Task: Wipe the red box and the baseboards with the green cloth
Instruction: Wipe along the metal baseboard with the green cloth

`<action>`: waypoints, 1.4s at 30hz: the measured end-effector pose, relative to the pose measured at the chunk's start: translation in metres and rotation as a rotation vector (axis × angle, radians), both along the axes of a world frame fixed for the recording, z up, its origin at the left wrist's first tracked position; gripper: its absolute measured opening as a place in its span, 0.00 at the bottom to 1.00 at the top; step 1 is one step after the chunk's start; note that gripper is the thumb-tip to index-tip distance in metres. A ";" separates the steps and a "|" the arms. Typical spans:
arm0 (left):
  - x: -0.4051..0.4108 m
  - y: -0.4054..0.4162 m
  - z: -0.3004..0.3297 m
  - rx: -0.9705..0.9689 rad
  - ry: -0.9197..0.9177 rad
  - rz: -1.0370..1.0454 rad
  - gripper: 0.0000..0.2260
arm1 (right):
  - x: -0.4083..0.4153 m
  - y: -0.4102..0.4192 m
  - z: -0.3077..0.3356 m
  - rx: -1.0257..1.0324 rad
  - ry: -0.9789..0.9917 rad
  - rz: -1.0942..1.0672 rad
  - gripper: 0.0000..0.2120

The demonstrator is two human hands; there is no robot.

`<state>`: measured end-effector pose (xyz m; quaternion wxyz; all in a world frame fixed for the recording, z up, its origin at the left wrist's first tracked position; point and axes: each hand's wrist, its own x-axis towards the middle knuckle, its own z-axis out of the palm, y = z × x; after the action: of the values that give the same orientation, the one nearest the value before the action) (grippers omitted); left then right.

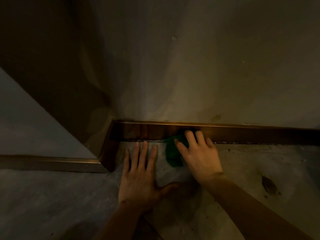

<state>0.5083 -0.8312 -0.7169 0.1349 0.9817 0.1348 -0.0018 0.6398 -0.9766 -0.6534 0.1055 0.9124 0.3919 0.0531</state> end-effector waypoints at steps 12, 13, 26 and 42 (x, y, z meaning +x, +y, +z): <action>0.000 0.001 0.001 -0.003 0.023 -0.012 0.54 | 0.018 -0.046 0.007 -0.060 -0.041 -0.148 0.32; 0.000 0.001 0.002 0.000 0.027 -0.011 0.54 | 0.019 -0.051 0.008 -0.066 -0.041 -0.161 0.32; -0.001 -0.001 0.006 -0.008 0.060 0.006 0.55 | 0.036 -0.105 0.045 -0.096 -0.073 -0.344 0.31; 0.022 -0.019 0.087 -0.442 -0.132 -0.191 0.51 | -0.018 -0.075 0.083 0.864 0.640 -0.513 0.27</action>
<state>0.5300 -0.8505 -0.6302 0.3541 0.9345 0.0287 0.0204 0.6221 -1.0512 -0.5706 -0.3891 0.9089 0.1143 -0.0972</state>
